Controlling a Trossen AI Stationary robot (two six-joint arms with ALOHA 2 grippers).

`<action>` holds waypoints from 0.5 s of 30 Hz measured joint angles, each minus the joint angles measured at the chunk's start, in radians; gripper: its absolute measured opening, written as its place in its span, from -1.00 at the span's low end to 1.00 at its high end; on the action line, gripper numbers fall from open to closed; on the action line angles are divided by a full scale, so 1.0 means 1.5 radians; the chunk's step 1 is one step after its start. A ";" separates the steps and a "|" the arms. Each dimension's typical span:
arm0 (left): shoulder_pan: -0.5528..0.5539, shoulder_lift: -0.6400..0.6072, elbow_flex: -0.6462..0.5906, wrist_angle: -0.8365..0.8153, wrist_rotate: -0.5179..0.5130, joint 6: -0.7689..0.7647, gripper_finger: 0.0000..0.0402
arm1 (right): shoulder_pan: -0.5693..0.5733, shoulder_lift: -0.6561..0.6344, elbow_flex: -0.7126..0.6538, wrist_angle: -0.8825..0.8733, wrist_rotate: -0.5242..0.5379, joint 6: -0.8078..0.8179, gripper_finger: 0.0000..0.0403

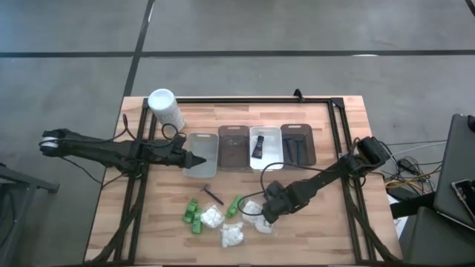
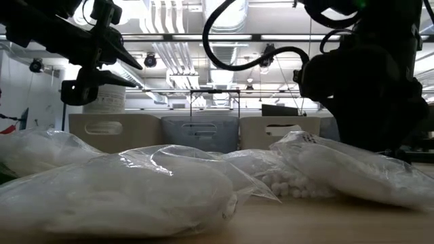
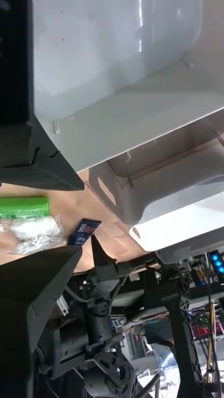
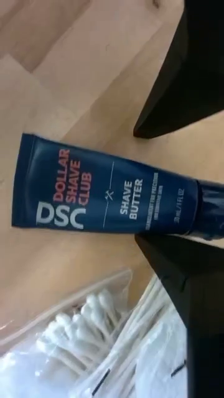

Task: Pick & Place Travel size toiletries
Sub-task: Put the dark blue shaving cream into the white bin

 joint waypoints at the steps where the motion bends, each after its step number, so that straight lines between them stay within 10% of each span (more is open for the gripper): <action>1: 0.000 0.000 0.000 0.000 0.000 0.000 -0.20 | 0.000 0.000 0.000 -0.001 -0.001 -0.003 0.20; 15: 0.000 0.000 0.000 0.000 0.000 -0.001 -0.20 | 0.002 -0.002 0.008 -0.007 -0.016 -0.019 -0.54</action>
